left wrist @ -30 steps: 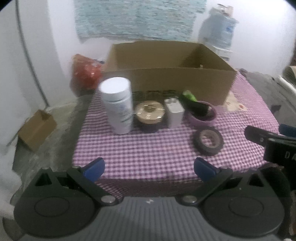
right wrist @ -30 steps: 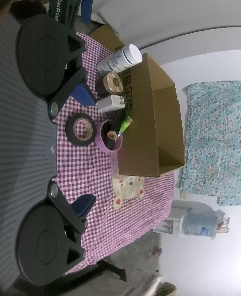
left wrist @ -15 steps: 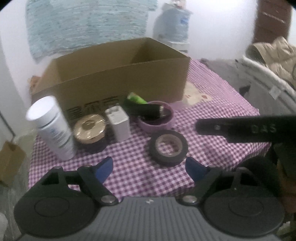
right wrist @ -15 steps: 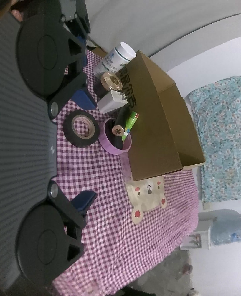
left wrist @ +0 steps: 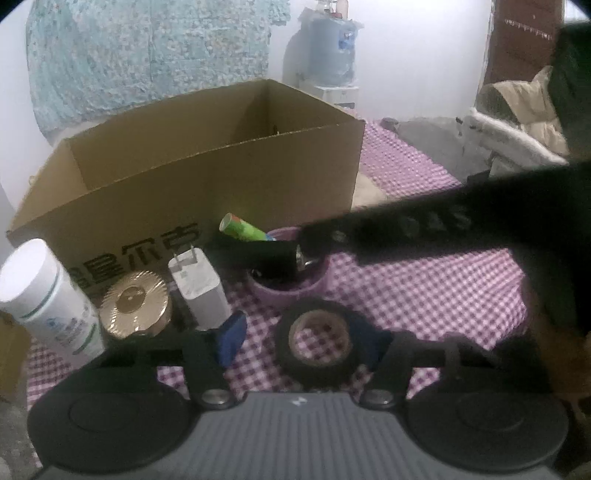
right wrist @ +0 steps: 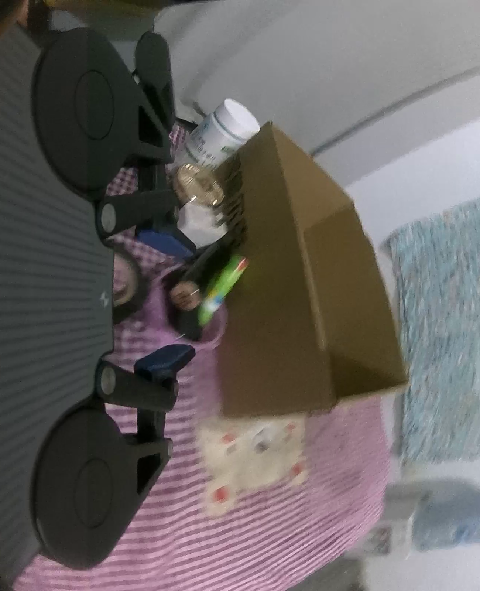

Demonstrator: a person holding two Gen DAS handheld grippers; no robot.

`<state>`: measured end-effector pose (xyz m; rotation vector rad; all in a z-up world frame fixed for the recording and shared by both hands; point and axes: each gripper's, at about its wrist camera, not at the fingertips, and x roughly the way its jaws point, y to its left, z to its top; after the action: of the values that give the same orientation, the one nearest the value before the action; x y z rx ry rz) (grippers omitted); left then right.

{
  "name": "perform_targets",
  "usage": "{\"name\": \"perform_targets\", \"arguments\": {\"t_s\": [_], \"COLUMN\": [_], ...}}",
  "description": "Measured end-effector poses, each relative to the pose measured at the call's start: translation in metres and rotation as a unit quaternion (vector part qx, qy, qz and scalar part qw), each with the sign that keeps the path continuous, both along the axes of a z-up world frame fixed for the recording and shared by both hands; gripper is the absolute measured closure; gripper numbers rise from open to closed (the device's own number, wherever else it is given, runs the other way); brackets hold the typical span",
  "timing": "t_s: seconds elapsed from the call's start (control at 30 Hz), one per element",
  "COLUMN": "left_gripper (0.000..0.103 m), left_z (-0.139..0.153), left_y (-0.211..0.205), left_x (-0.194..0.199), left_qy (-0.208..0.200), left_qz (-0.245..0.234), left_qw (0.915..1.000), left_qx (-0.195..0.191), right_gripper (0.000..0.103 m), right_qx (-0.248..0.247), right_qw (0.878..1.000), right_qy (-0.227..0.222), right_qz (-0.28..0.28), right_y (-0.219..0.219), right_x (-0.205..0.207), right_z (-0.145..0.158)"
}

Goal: Organize rigid objects
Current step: 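Reach the right gripper into the pink bowl and grasp the black cylinder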

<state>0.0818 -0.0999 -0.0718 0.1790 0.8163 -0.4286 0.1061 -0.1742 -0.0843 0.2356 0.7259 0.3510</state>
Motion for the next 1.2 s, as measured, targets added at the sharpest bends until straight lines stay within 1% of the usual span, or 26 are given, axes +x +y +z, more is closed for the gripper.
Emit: {"name": "perform_targets", "arguments": {"t_s": [0.03,0.1,0.2,0.27,0.3,0.37,0.53,0.7,0.87,0.93,1.03,1.1,1.2], "left_gripper": [0.048,0.061,0.07,0.074,0.074,0.074,0.075,0.074,0.074,0.071,0.069,0.068,0.068], "left_z": [-0.001,-0.004,-0.008,-0.009,-0.01,-0.012,-0.013,-0.009,-0.004,-0.005,-0.008,-0.011,-0.016], "left_y": [0.001,0.003,0.006,0.008,0.009,0.009,0.012,0.013,0.02,0.021,0.019,0.018,0.016], "left_x": [0.002,0.009,0.015,0.018,0.019,0.021,0.023,0.018,0.002,-0.007,-0.016,-0.019,-0.019], "left_qy": [0.003,0.009,0.019,0.024,0.024,0.026,0.031,0.034,0.051,0.058,0.07,0.075,0.084], "left_qz": [0.001,0.005,0.008,0.009,0.008,0.008,0.007,-0.003,-0.021,-0.032,-0.044,-0.045,-0.044], "left_qw": [1.0,0.9998,0.9994,0.9991,0.999,0.9989,0.9982,0.9975,0.9957,0.9949,0.9934,0.9932,0.9924], "left_qx": [-0.007,-0.016,-0.027,-0.033,-0.036,-0.039,-0.05,-0.061,-0.075,-0.076,-0.079,-0.076,-0.078], "right_gripper": [0.056,0.058,0.062,0.068,0.069,0.076,0.082,0.082,0.082,0.082,0.082,0.082,0.08], "right_qx": [-0.007,-0.027,-0.048,-0.066,-0.074,-0.079,-0.057,-0.021,0.014,0.03,0.058,0.076,0.096], "right_qw": [1.0,0.999,0.996,0.993,0.991,0.989,0.986,0.986,0.987,0.986,0.982,0.979,0.978], "right_qy": [-0.002,0.002,0.021,0.036,0.043,0.058,0.09,0.119,0.138,0.148,0.17,0.181,0.184], "right_qz": [0.013,0.042,0.077,0.092,0.102,0.113,0.13,0.113,0.086,0.075,0.058,0.047,0.033], "right_y": [0.002,0.01,0.022,0.029,0.032,0.037,0.038,0.024,0.006,-0.001,-0.007,-0.01,-0.012], "right_x": [0.006,0.022,0.041,0.051,0.056,0.063,0.068,0.061,0.036,0.022,0.002,-0.004,-0.004], "right_z": [0.003,0.005,0.004,0.0,-0.001,-0.005,-0.006,-0.005,-0.005,-0.01,-0.024,-0.033,-0.035]}}
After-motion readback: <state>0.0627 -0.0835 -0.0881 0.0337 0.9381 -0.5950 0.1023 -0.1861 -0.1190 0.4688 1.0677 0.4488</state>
